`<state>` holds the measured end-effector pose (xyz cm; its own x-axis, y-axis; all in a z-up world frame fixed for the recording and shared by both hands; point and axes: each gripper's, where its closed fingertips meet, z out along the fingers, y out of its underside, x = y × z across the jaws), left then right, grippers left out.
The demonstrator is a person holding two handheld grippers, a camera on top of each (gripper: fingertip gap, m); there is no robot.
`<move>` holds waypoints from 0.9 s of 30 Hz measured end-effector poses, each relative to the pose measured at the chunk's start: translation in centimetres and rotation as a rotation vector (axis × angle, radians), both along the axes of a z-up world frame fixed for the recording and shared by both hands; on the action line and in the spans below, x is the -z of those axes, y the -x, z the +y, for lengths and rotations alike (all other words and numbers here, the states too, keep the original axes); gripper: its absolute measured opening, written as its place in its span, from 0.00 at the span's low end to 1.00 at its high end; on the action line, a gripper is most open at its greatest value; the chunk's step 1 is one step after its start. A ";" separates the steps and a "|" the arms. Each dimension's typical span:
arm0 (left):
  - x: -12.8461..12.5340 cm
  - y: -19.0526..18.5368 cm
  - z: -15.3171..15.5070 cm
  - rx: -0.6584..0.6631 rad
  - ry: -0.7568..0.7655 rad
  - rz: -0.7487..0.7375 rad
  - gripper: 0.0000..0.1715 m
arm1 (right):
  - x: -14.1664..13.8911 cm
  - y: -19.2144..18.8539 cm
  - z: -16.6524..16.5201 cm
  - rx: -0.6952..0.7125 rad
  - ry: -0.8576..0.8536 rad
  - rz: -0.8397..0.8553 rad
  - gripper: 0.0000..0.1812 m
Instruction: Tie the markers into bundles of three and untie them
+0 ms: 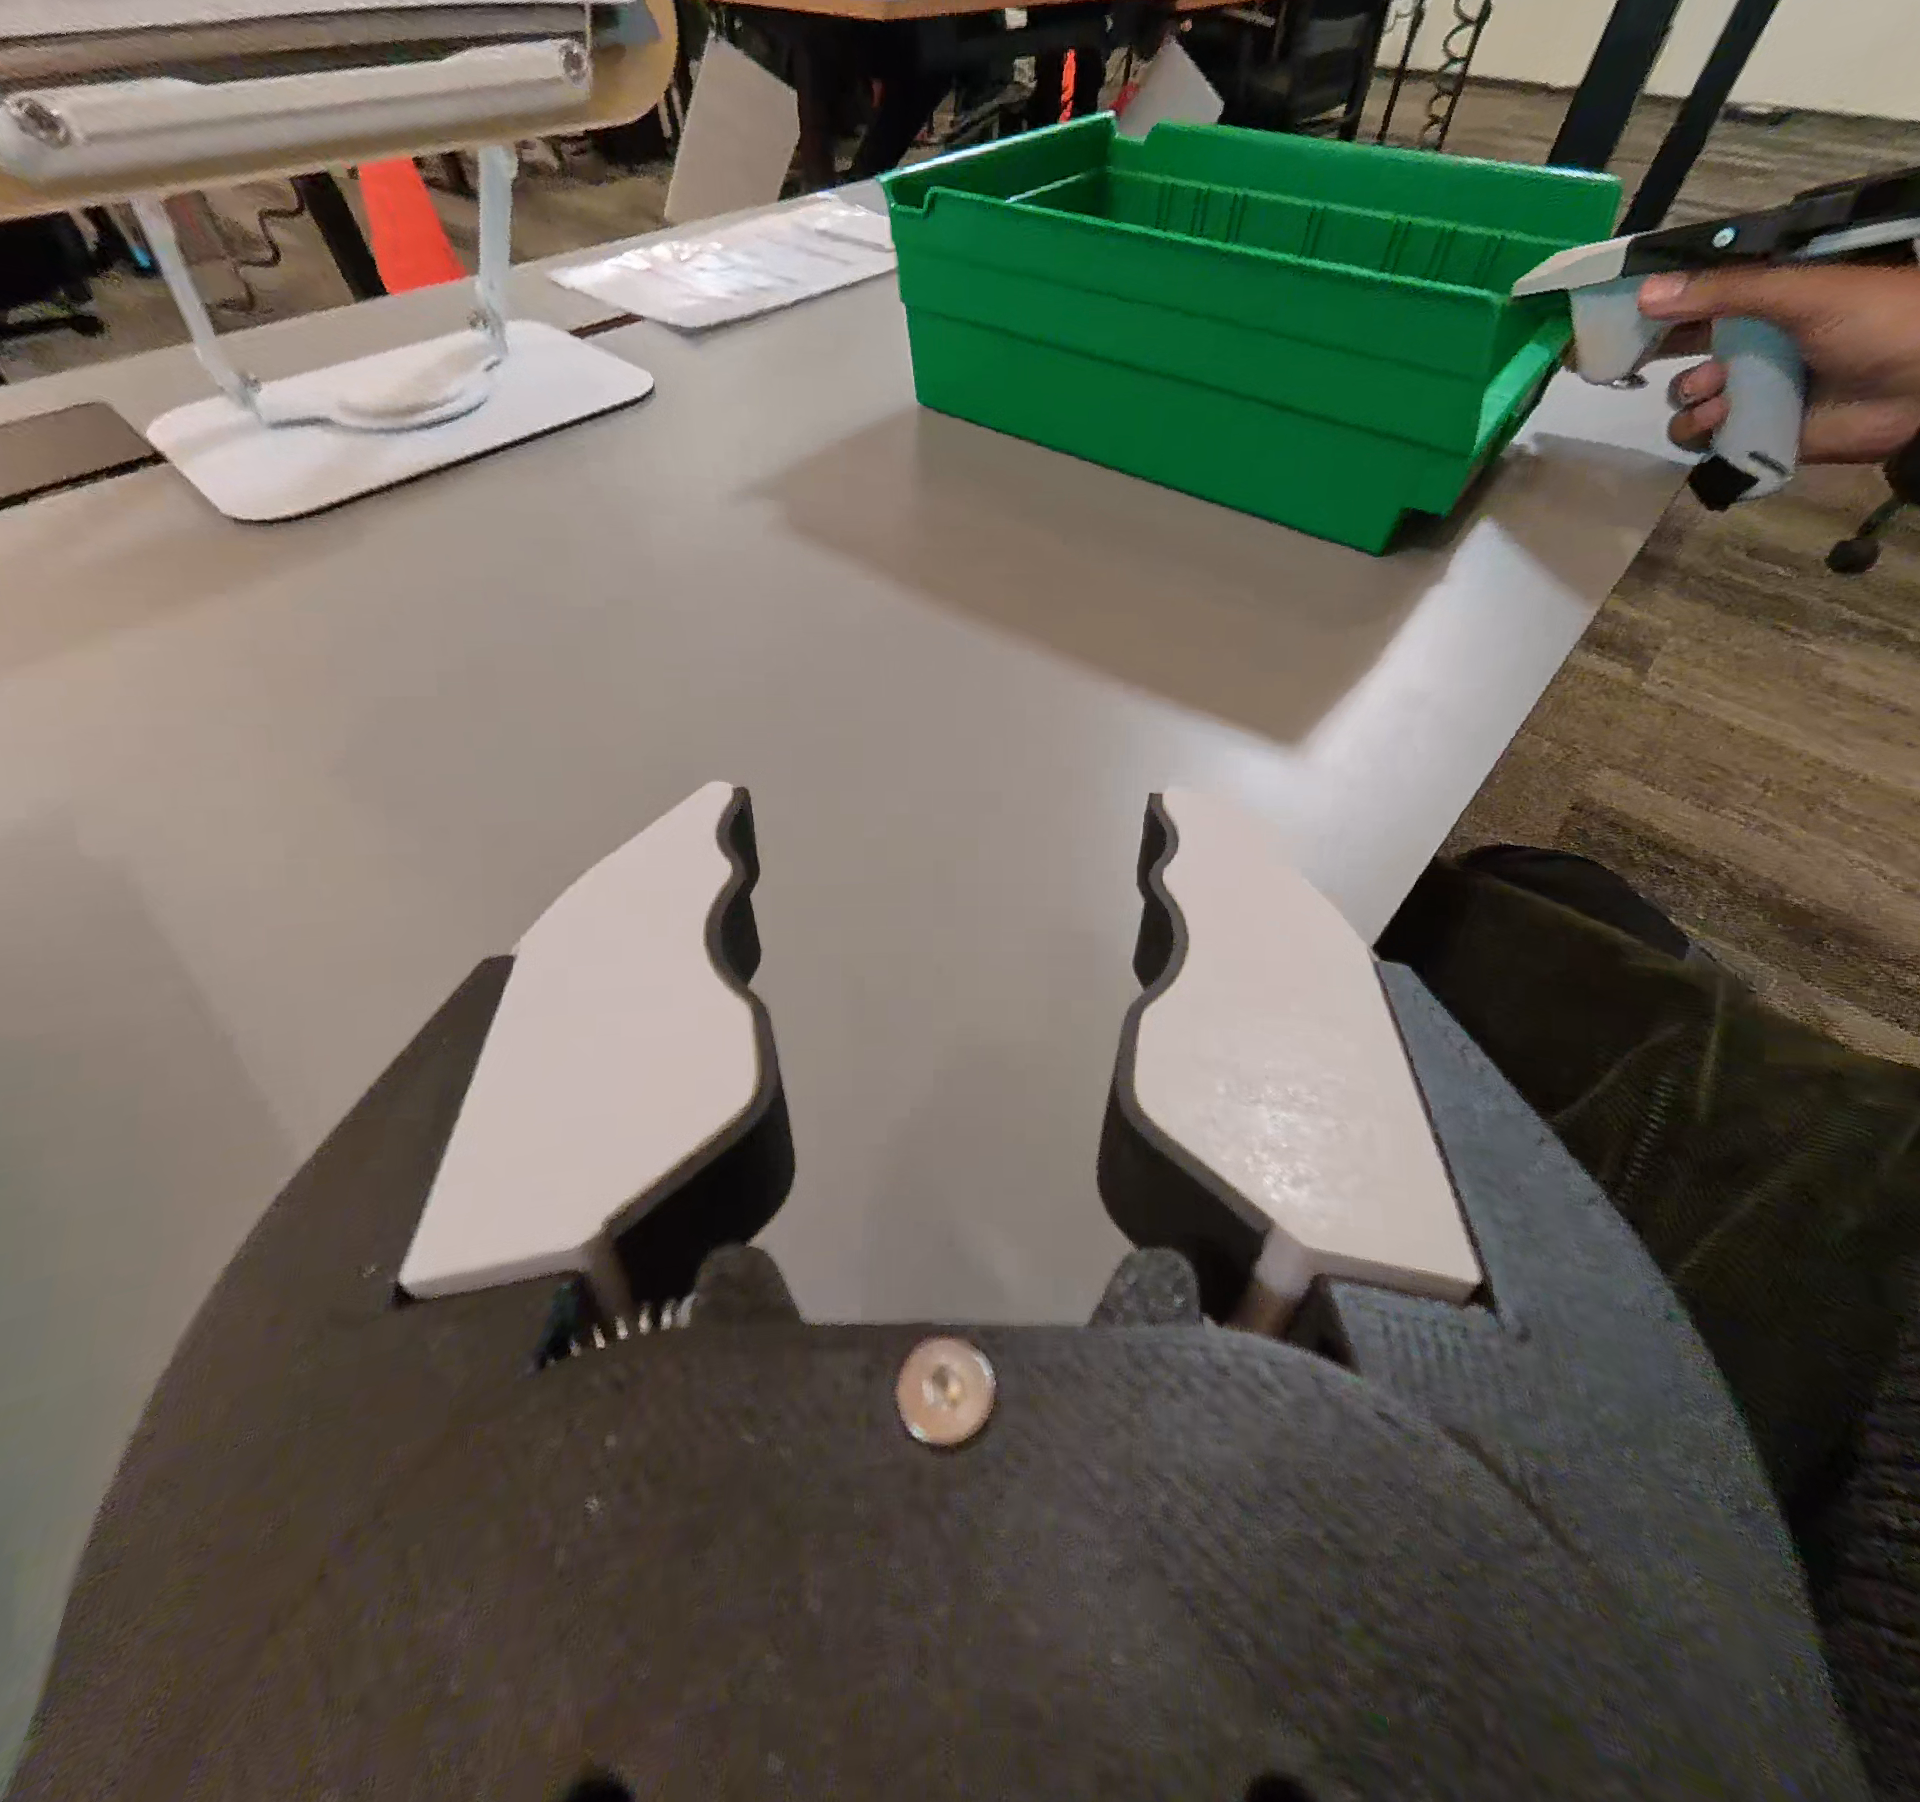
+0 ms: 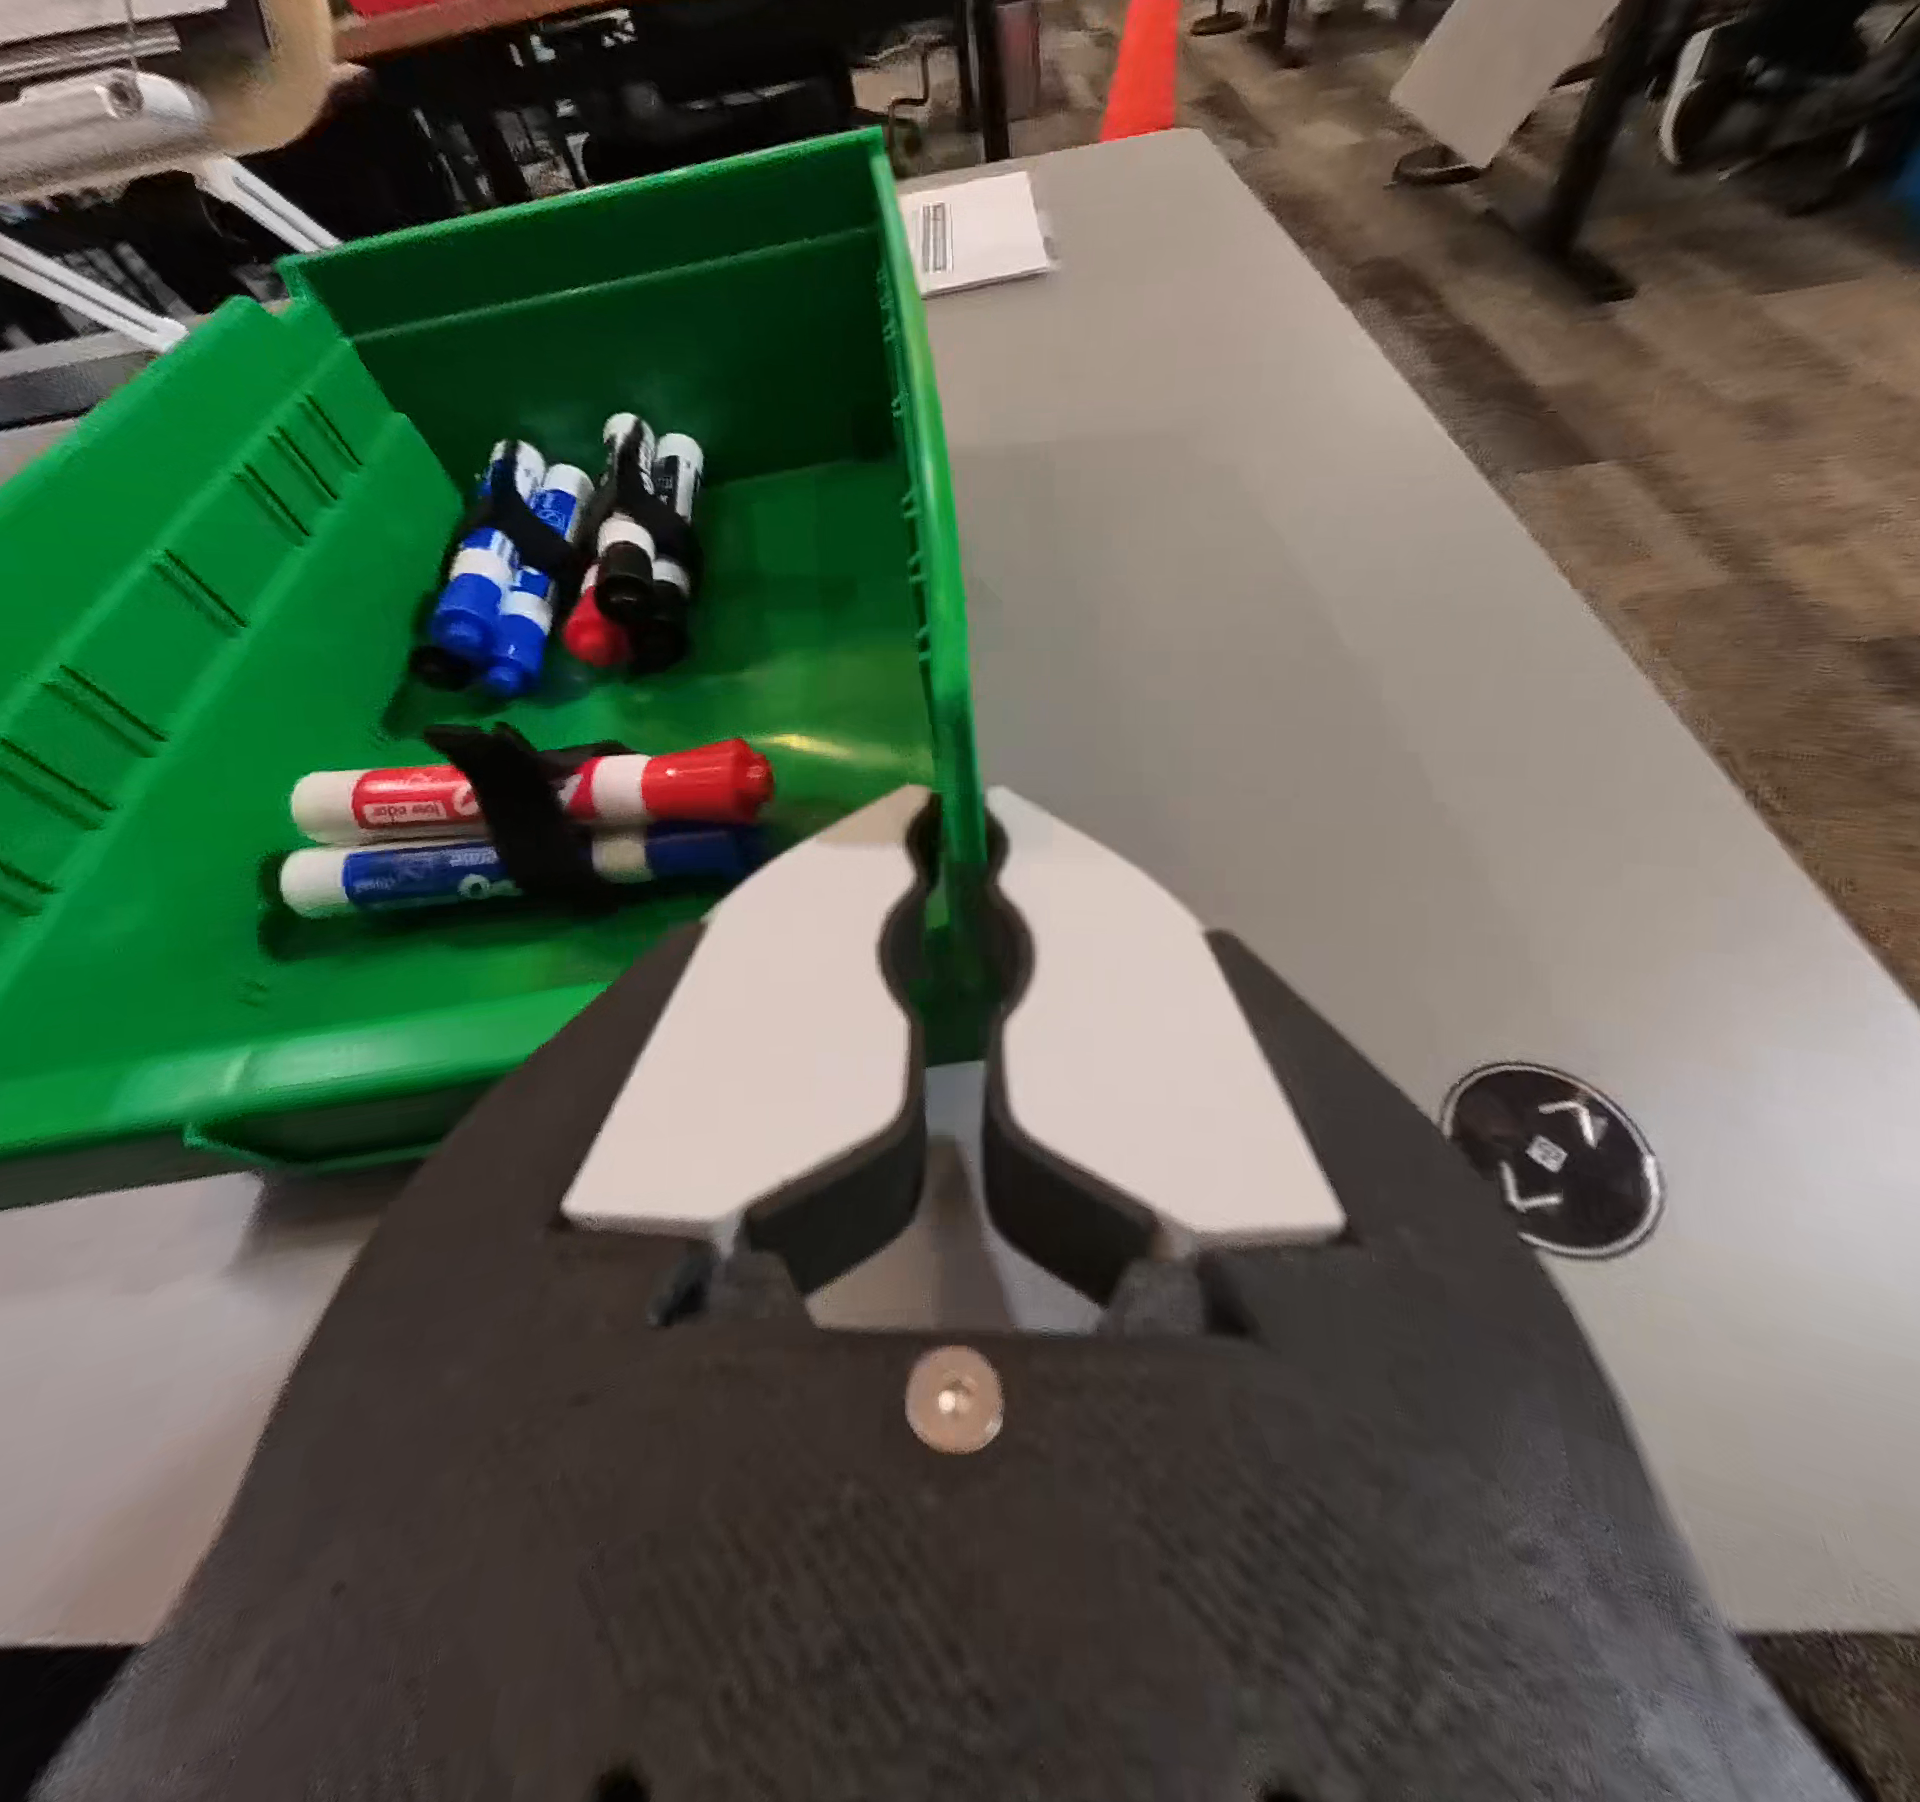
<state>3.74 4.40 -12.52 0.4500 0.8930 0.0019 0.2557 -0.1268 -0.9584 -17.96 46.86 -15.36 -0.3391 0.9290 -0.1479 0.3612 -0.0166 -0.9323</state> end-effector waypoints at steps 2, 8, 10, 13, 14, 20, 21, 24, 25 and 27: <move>0.2 -0.2 -0.5 -0.014 0.010 -0.008 0.42 | 0.1 0.1 0.0 -0.031 0.009 -0.014 0.02; 0.6 -0.3 -0.7 -0.021 0.010 -0.028 0.41 | -0.2 -0.4 -1.3 -0.091 -0.070 -0.044 0.02; 1.0 -0.2 -0.5 -0.014 0.020 -0.040 0.41 | -0.2 -1.2 -3.1 -0.159 -0.156 -0.048 0.02; 1.1 -0.1 -0.2 0.000 0.020 -0.048 0.41 | -0.2 -3.0 -7.1 -0.294 -0.194 -0.060 0.05; 1.1 -0.1 -0.2 0.002 0.022 -0.049 0.41 | 0.0 -3.6 -8.3 -0.331 -0.222 -0.063 0.06; 1.1 -0.1 -0.4 -0.005 0.027 -0.043 0.41 | 0.2 -5.9 -15.3 -0.395 -0.416 -0.049 0.07; 1.0 -0.1 -0.5 -0.007 0.026 -0.039 0.41 | 0.2 -6.4 -16.5 -0.402 -0.423 -0.049 0.07; 0.7 -0.1 -0.7 -0.017 0.026 -0.021 0.40 | 0.3 -8.0 -20.2 -0.440 -0.461 -0.024 0.08; 0.7 -0.1 -0.8 -0.023 0.030 -0.019 0.40 | 0.3 -8.5 -21.3 -0.458 -0.460 -0.018 0.08; 0.8 0.0 -1.2 -0.036 0.046 -0.017 0.41 | 0.3 -9.4 -23.2 -0.490 -0.451 -0.010 0.08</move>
